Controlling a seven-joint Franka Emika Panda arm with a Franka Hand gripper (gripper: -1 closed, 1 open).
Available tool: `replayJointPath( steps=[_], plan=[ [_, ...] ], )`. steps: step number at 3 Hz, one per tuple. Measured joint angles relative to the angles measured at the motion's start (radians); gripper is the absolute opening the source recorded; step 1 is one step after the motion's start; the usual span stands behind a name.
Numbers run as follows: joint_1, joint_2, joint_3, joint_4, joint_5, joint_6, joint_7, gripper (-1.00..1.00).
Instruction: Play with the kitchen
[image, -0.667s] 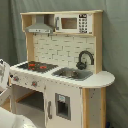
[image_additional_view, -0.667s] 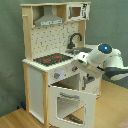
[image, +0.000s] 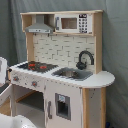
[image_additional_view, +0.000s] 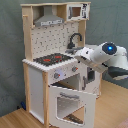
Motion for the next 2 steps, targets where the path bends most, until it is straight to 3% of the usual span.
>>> replayJointPath(
  steps=[2],
  plan=[
    [0.037, -0.124, -0.019, 0.081, -0.091, -0.155, 0.0, 1.0]
  ],
)
